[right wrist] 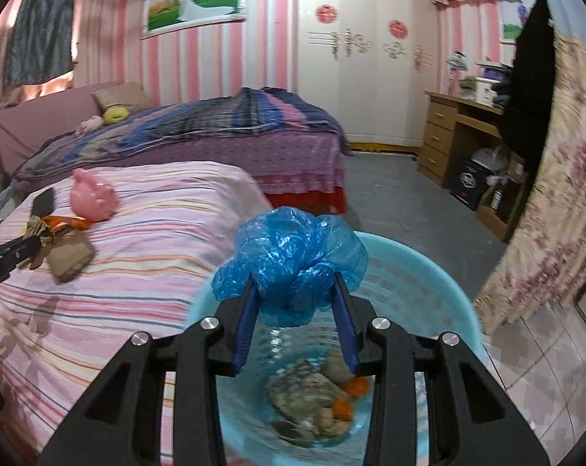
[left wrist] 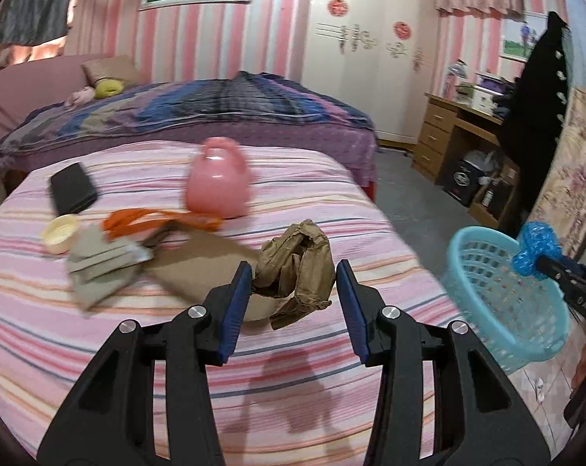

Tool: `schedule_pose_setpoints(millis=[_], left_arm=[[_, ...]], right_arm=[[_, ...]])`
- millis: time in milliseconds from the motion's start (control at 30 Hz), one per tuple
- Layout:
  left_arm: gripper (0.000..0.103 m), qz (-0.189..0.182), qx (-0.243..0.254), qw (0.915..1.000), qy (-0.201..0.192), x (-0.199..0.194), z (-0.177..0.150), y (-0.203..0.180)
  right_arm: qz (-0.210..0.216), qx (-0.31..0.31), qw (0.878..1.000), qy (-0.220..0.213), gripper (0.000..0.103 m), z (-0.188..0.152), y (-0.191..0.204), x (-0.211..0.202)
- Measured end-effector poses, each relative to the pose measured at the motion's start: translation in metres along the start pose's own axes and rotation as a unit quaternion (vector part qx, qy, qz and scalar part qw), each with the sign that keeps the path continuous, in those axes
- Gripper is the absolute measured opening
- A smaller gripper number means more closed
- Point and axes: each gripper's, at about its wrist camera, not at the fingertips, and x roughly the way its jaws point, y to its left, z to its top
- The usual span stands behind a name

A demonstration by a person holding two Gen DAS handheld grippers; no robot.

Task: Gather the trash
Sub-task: 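Carry the glove and blue bag over the blue basket, then open the left tool to drop the glove while the right tool opens to drop the bag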

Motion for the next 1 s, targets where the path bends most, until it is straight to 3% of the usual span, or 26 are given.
schedule_pose_setpoints(millis=[567,867,900,967,1000], left_arm=[[0.044,-0.087,0.058,0.9943,0.019,0.042,0.008,-0.112],[0.045,-0.121,0.103,0.9868,0.029,0.057,0.009,-0.181],[0.047,-0.123,0.102,0.9867,0.03,0.058,0.009,-0.184],[0.076,-0.12,0.102,0.9871,0.03,0.058,0.01,-0.186],[0.081,-0.112,0.101,0.9884,0.022,0.056,0.011,-0.186]], right_arm=[[-0.057,0.054,0.997,0.007,0.037,-0.015,-0.086,0.001],[-0.075,0.06,0.995,0.006,0.037,-0.019,-0.102,-0.002],[-0.077,0.062,0.995,0.007,0.037,-0.02,-0.105,-0.003],[-0.079,0.065,0.995,0.007,0.037,-0.02,-0.109,-0.004],[-0.08,0.064,0.995,0.007,0.037,-0.018,-0.109,-0.005]])
